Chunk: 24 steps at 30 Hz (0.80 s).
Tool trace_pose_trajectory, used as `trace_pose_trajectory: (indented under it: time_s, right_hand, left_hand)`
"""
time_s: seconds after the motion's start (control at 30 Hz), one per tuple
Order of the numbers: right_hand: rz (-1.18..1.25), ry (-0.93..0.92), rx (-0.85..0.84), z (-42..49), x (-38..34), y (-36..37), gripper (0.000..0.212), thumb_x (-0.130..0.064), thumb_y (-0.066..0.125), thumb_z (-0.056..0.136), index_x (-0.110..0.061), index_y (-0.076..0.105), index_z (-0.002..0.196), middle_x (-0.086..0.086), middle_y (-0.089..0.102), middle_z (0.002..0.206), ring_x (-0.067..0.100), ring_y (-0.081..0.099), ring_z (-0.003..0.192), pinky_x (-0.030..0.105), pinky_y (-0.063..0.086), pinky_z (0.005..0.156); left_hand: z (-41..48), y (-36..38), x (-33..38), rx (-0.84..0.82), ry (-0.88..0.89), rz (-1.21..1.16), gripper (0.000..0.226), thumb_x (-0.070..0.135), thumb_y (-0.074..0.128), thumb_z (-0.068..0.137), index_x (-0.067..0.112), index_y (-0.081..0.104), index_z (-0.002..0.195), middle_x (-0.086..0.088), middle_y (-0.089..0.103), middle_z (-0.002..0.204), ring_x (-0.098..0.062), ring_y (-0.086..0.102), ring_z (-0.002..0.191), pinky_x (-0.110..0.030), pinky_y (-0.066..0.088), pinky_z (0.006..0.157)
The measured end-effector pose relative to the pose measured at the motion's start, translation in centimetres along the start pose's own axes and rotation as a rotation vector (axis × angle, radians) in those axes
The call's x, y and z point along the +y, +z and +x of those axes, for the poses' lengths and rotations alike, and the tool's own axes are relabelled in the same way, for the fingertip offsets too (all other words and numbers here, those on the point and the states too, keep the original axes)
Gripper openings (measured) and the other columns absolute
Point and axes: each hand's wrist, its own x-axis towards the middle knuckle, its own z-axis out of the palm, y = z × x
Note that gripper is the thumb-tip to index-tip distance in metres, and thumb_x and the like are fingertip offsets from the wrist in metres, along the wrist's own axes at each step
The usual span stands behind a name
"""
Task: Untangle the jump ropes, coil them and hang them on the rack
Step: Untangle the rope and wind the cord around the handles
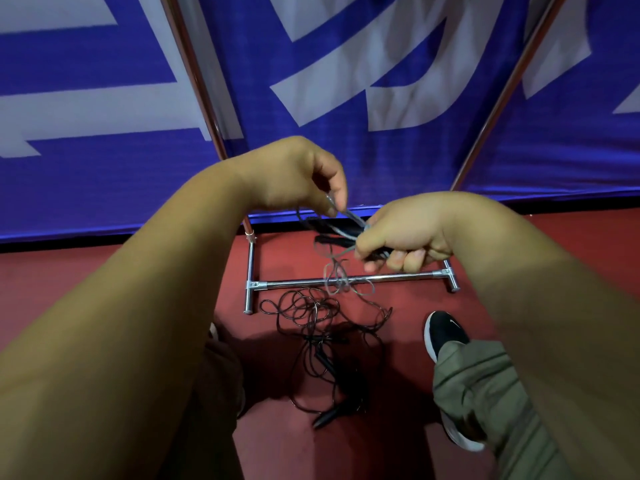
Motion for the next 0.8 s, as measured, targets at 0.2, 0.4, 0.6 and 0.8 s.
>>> trace_pose_trajectory:
  time_s: [0.2, 0.4, 0.6, 0.8]
  right_hand:
    - [0.138, -0.148, 0.355, 1.1, 0.0, -0.8, 0.019, -0.007, 0.057, 0.098, -0.010, 0.054, 0.080, 0.003, 0.051, 0.050, 0.013, 0.033, 0.038, 0.016, 0.028, 0.040]
    - [0.193, -0.340, 0.467, 1.6, -0.5, -1.1, 0.009, -0.006, 0.059, 0.093, -0.013, 0.054, 0.091, 0.013, 0.051, 0.075, 0.017, 0.039, 0.048, 0.026, 0.035, 0.042]
    - [0.412, -0.383, 0.300, 1.4, -1.2, -1.1, 0.016, -0.008, 0.068, 0.096, -0.012, 0.060, 0.109, 0.005, 0.050, 0.075, 0.009, 0.032, 0.047, 0.022, 0.025, 0.040]
    - [0.652, -0.406, 0.273, 1.1, -2.5, -0.9, 0.057, -0.068, 0.071, 0.091, -0.014, 0.068, 0.110, 0.002, 0.053, 0.075, 0.007, 0.027, 0.051, 0.019, 0.021, 0.038]
  left_hand:
    - [-0.3, 0.9, 0.4, -0.073, -0.143, 0.013, 0.024, 0.010, 0.084, 0.086, 0.020, 0.068, 0.101, 0.002, 0.080, 0.091, -0.013, 0.076, 0.081, -0.030, 0.059, 0.073]
    - [-0.5, 2.4, -0.3, -0.145, -0.275, -0.606, 0.037, -0.002, 0.072, 0.095, 0.003, 0.054, 0.128, -0.023, 0.076, 0.112, -0.030, 0.077, 0.095, -0.033, 0.064, 0.078]
    - [-0.5, 1.2, -0.5, -0.022, -0.228, -0.024, 0.011, 0.035, 0.073, 0.098, 0.028, 0.081, 0.102, 0.015, 0.080, 0.093, 0.000, 0.071, 0.082, -0.025, 0.053, 0.080]
    - [-0.1, 1.9, -0.7, 0.043, -0.211, -0.269, 0.018, 0.021, 0.053, 0.110, 0.012, 0.068, 0.107, -0.006, 0.081, 0.091, -0.011, 0.076, 0.082, -0.021, 0.056, 0.076]
